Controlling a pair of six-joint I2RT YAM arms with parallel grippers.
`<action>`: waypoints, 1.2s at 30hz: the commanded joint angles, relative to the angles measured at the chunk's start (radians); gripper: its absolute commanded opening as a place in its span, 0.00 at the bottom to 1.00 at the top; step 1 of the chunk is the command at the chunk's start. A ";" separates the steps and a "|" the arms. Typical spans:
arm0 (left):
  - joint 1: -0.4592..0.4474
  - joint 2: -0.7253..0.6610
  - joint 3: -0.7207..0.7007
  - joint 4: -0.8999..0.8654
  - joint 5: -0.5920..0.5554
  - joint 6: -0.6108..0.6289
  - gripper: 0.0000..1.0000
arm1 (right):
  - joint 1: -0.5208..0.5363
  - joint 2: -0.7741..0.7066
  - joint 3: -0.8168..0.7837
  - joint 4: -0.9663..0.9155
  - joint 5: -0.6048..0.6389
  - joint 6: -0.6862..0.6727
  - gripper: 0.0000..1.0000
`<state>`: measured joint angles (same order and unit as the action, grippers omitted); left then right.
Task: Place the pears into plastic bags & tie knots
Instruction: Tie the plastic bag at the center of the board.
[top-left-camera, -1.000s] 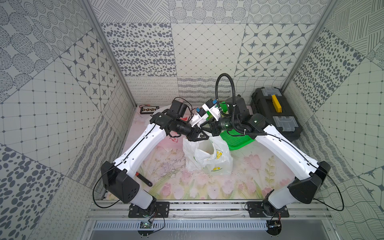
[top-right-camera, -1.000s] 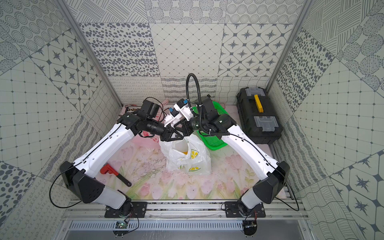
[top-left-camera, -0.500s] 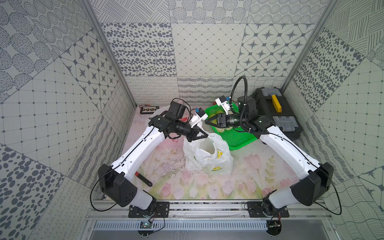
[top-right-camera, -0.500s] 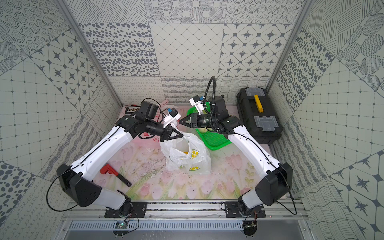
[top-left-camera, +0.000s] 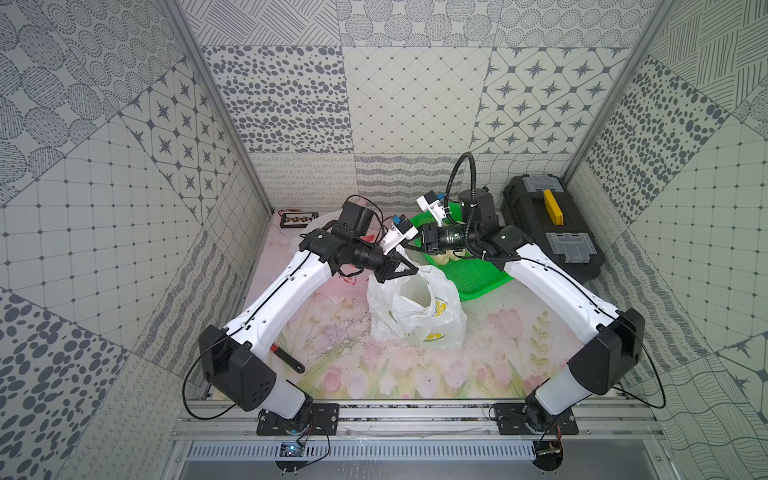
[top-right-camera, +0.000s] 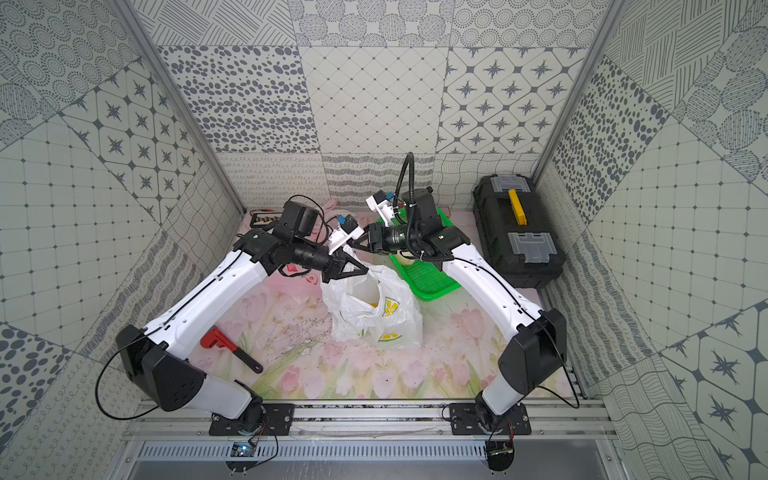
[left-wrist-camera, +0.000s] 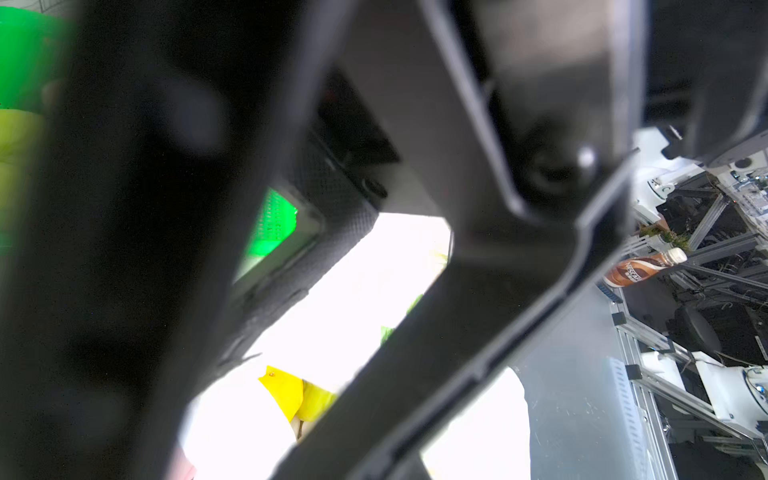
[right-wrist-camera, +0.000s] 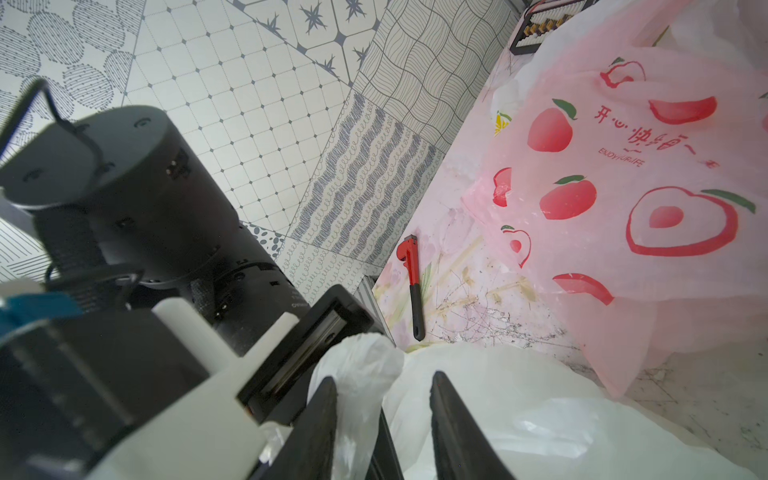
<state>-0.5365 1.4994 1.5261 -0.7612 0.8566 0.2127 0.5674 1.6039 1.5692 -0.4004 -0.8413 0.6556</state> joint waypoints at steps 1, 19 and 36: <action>-0.004 0.009 0.011 0.023 0.047 0.041 0.05 | 0.015 0.011 0.006 0.142 -0.045 0.084 0.39; 0.020 -0.020 -0.023 0.058 0.021 -0.001 0.09 | -0.052 -0.093 -0.255 0.506 0.011 0.275 0.00; 0.036 0.020 -0.016 0.037 0.009 -0.068 0.09 | -0.116 -0.263 -0.410 0.527 0.083 0.204 0.00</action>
<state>-0.5087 1.5059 1.4952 -0.6888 0.8516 0.1696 0.4728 1.3800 1.1614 0.0639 -0.7925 0.8860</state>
